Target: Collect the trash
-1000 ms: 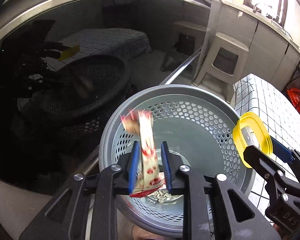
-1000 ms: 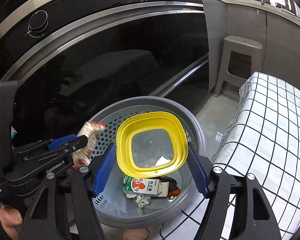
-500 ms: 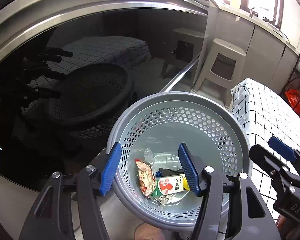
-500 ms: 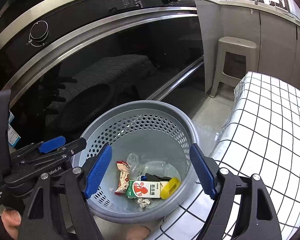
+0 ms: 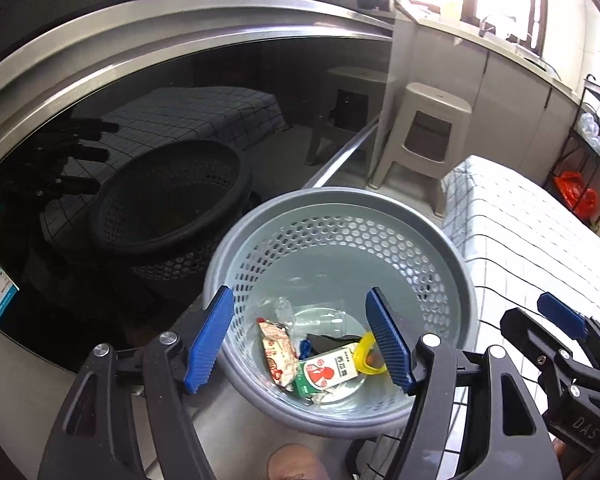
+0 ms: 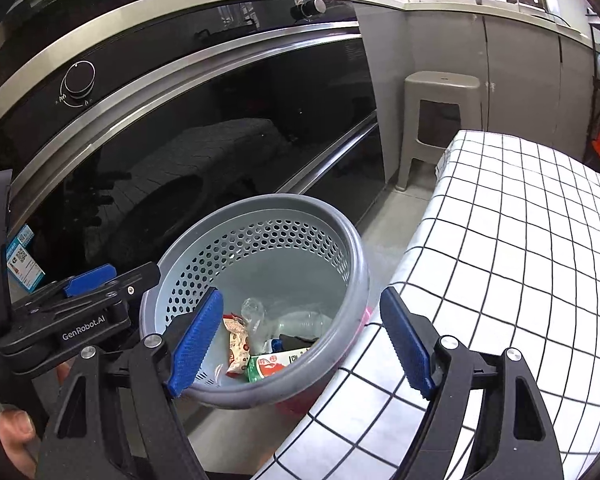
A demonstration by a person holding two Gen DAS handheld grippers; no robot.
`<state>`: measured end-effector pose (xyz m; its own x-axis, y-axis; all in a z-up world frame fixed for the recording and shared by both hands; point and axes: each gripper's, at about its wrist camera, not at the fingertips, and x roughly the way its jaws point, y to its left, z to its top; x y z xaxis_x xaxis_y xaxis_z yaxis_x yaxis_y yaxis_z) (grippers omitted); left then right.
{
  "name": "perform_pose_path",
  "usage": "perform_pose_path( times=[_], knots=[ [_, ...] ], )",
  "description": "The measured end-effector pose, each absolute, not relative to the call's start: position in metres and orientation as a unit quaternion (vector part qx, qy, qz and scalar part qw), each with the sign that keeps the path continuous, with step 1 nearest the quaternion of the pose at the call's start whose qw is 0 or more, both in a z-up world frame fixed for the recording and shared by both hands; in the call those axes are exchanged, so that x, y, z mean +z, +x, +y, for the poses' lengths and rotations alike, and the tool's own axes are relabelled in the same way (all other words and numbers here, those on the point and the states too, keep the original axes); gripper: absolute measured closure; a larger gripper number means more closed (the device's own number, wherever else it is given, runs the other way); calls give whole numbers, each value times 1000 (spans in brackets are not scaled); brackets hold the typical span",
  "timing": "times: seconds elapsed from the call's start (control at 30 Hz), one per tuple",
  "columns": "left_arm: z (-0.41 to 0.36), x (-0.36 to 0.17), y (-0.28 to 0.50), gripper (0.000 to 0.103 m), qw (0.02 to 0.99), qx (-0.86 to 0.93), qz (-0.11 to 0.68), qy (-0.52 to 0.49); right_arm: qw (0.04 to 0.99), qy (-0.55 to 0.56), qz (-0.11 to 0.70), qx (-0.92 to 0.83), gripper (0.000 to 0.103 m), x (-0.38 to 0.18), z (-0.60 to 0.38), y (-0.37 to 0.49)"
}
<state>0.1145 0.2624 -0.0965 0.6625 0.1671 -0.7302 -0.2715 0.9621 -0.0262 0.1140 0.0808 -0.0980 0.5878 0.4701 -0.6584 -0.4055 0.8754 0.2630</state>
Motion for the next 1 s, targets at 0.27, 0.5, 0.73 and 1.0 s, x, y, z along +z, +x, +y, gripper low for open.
perform_pose_path(
  times=[0.27, 0.5, 0.73, 1.0],
  knots=[
    [248, -94, 109, 28, 914, 109, 388, -54, 896, 47, 378, 227, 26, -100, 64, 98],
    [243, -95, 108, 21, 914, 115, 386, -45, 898, 56, 378, 218, 26, -101, 53, 93],
    [243, -94, 106, 15, 915, 120, 382, -40, 901, 55, 374, 210, 26, -100, 52, 90],
    [242, -93, 105, 10, 917, 123, 378, -31, 905, 50, 368, 209, 26, -99, 52, 87]
  ],
)
